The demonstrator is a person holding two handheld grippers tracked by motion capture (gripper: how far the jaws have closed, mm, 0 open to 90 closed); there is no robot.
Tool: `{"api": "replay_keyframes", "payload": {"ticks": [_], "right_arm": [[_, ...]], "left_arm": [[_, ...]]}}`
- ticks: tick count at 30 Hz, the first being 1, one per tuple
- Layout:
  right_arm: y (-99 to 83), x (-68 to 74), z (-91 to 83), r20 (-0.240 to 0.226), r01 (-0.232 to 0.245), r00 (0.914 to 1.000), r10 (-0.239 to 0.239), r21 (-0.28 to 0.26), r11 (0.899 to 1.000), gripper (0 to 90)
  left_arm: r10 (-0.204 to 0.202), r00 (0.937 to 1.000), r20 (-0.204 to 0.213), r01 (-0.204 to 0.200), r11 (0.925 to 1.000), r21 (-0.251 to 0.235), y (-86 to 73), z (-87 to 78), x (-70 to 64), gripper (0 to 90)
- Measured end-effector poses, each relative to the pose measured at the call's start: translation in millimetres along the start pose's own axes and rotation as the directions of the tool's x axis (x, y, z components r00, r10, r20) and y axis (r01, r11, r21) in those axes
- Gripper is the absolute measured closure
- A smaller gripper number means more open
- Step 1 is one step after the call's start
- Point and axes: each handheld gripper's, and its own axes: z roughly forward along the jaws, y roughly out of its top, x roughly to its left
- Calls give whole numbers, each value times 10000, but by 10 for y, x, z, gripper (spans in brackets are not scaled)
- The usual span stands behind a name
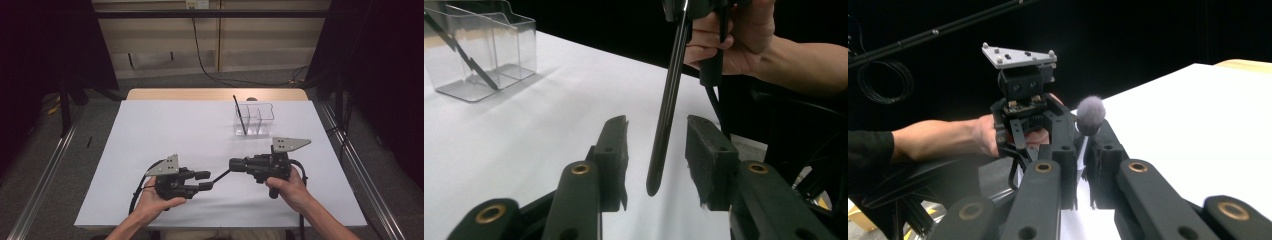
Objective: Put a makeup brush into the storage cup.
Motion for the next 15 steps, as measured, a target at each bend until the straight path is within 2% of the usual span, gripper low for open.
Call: {"api": "replay_keyframes", "payload": {"ticks": [5,7,12,15], "right_arm": [[11,-6,-16,133,53,9999,-53,19,10000,840],[19,-8,-24,205,111,9997,-112,32,9999,840],[42,-23,-57,437,137,9989,-138,29,9999,840],[50,-29,-76,518,98,9986,-98,5,10000,840]], "left_arm": [[105,9984,-554,-119,9996,-246,24,-65,10,516],[29,9969,-780,-52,9996,-292,28,-84,19,463],[178,9922,-1231,-209,9995,-242,38,-130,18,349],[89,9890,-1475,-140,9993,-335,47,-164,21,276]]}}
